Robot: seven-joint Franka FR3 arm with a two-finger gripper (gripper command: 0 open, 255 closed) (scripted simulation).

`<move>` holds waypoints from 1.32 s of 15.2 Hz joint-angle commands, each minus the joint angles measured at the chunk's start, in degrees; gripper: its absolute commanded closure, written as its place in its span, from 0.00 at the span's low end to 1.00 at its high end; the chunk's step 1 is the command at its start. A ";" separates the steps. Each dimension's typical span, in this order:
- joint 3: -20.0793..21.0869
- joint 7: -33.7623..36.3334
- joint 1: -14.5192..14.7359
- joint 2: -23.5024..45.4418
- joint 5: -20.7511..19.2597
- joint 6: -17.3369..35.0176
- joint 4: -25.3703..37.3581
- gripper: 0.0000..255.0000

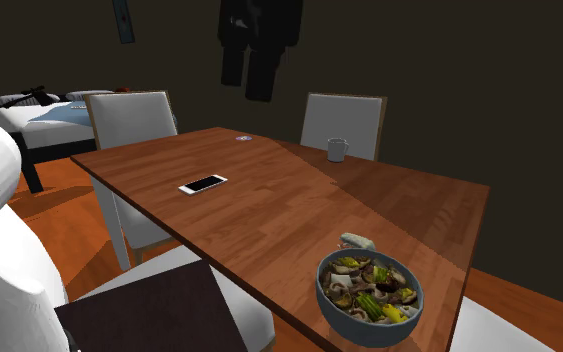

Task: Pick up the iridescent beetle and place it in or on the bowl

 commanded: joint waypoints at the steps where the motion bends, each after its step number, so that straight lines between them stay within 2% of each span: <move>1: 0.00 0.00 0.00 0.00 0.00 0.00 0.00 0.00; 6: 6.69 11.28 -0.28 5.42 3.88 8.28 -2.50 0.00; 12: 13.99 24.55 -1.00 15.76 6.54 18.45 -2.03 0.00; 16: 18.20 33.56 -2.01 24.42 6.46 24.72 0.30 0.00; 20: 21.54 43.01 -3.18 34.02 4.45 30.08 4.11 0.00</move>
